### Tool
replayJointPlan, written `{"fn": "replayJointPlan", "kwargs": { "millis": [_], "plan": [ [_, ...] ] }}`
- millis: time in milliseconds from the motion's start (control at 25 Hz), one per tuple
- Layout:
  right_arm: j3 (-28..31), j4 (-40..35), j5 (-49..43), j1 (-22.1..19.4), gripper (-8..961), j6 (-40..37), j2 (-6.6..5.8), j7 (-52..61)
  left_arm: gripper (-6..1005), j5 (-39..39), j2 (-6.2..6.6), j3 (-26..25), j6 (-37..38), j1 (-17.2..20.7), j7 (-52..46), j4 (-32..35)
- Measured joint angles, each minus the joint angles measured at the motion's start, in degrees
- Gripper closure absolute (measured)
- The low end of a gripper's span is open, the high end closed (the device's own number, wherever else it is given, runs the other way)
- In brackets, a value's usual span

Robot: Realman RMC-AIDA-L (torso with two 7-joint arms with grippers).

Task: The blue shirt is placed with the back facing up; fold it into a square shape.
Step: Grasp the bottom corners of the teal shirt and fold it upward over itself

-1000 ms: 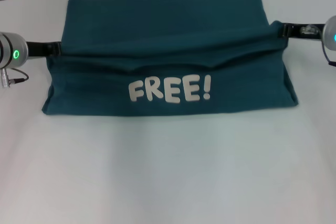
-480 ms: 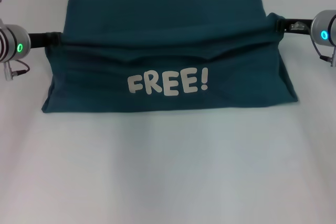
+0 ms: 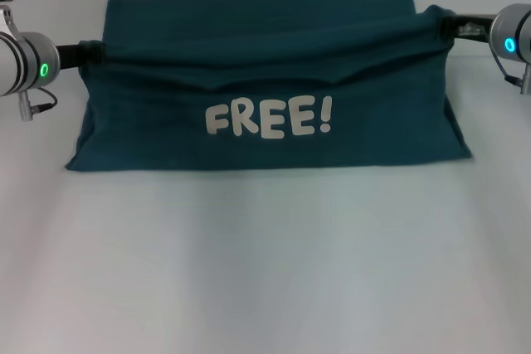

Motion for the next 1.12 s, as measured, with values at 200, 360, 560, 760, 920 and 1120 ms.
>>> {"fn": "replayJointPlan", "kwargs": {
  "millis": [200,360,560,760,920,1120],
  "plan": [
    [-0.3,0.2,0.0,0.5,838,0.7,0.02,0.0,983,0.0,0.0,0.0,-0.5,-0.1,0.0,0.0],
    [-0.8,0.8,-0.1,1.1,832,0.8,-0.16,-0.1,984,0.0,0.0,0.2,-1.4,-0.3,0.1,0.0],
    [-1.6,1.3,-0.3,1.7,823,0.1,-0.37,-0.1,984,0.0,-0.52,1.4,-2.4,-0.4,2.0,0.0],
    [-2.5,1.8,-1.6,1.7,815,-0.8,-0.74,0.2,965,0.3,-1.35,1.4,-3.9,-0.5,4.6,-0.6],
    [-2.1,3.2,-3.1,2.3,808,-1.0,-1.59,0.4,929,0.2,-1.47,0.3,-4.4,-0.7,4.4,-1.0],
    [-1.3,2.9,-2.9,2.1,587,-3.6,-2.94,1.7,727,0.5,-1.47,0.2,-3.6,0.0,0.8,-0.3]
  ]
}}
